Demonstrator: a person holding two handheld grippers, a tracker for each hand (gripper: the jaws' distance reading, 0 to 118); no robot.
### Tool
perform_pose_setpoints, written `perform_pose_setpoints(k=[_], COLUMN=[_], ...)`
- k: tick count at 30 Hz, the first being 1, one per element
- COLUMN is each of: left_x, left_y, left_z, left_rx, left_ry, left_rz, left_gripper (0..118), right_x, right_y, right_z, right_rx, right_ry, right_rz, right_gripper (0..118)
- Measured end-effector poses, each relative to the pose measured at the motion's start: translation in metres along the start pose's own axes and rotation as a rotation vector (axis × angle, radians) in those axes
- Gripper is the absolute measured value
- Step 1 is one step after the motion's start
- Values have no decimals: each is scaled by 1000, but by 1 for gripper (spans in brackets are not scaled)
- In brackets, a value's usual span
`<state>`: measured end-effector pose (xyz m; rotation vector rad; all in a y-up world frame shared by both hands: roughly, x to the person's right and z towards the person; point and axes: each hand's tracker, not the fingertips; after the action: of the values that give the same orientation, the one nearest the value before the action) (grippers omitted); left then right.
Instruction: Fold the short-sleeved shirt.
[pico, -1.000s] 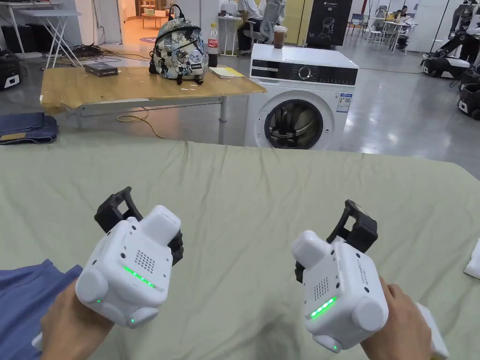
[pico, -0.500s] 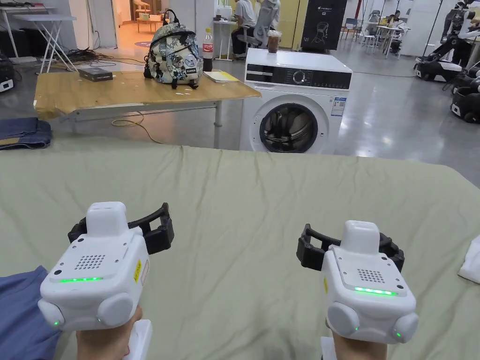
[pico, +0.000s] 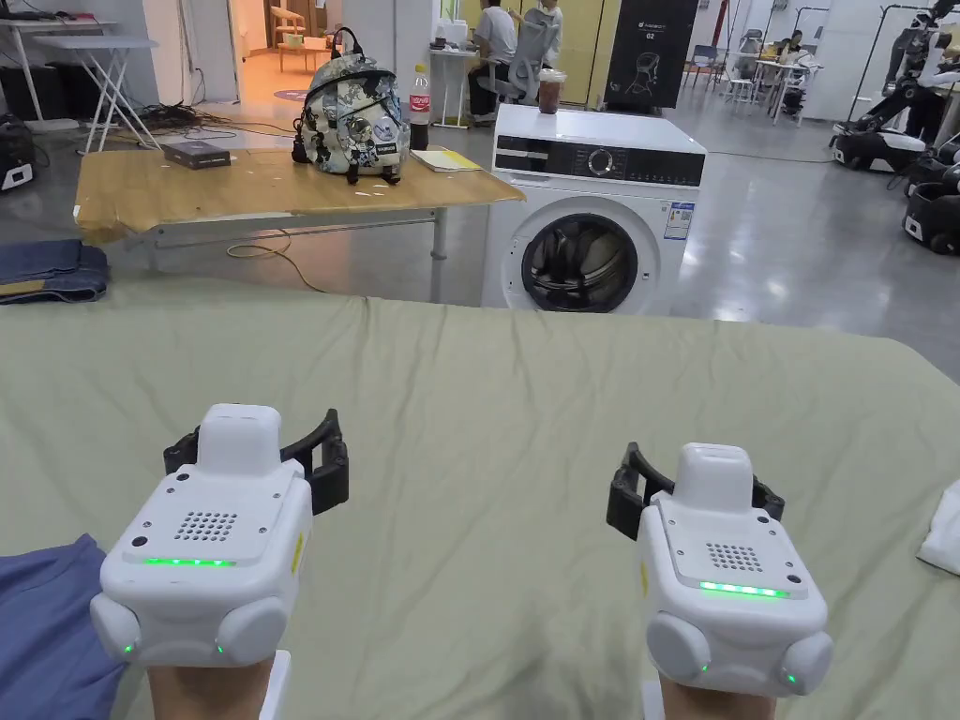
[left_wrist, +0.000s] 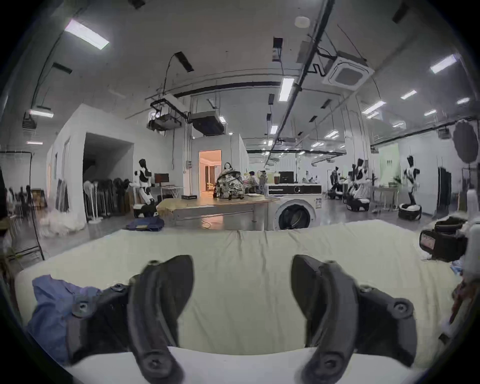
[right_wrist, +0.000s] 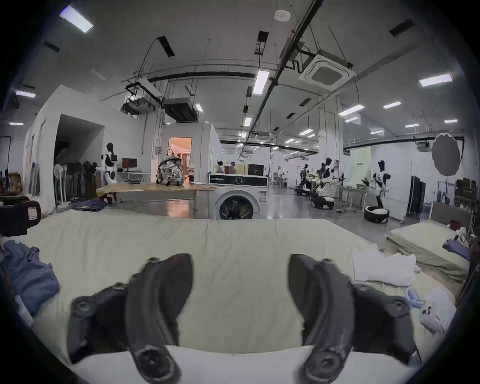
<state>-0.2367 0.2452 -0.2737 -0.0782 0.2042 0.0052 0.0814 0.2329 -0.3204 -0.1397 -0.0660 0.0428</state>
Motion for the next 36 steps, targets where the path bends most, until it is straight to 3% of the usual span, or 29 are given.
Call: perform_pose_setpoints(k=[1,2,3,4,6,8,13,16,26,30,36], left_x=[-2,-3,-4,-4,-6,-4,-4,-12,-38,-72,-163], left_y=[1,1,2,2,3,4,1,2,3,7,5], left_z=[1,1,0,0,0,-2,-3,-3,7,23,44], left_rx=[-8,-12,-18,-24,-25,-35,-46,-74,-78,-104,-237], left_ry=[-1,1,5,19,10,15,68,0,3,39,133], left_rz=[17,25,26,17,10,-14,-84,-45,-39,-81,-21], left_gripper=[45,27,12,7,3,1,1,1,0,0,0], right_x=[0,-1,-1,0,3,-1,0,-1,-10,-15,-28], right_y=[0,-1,-1,-1,0,0,0,0,0,1,-3], right_z=[1,3,3,5,7,6,8,8,8,7,3], right_rx=[6,16,18,21,10,5,-7,-16,-30,-33,-46], right_ry=[-5,-17,-42,-33,11,-22,-5,0,13,25,59], right_rz=[-2,4,22,15,-11,12,8,14,21,24,28], right_gripper=[24,1,0,0,0,0,0,0,0,0,0])
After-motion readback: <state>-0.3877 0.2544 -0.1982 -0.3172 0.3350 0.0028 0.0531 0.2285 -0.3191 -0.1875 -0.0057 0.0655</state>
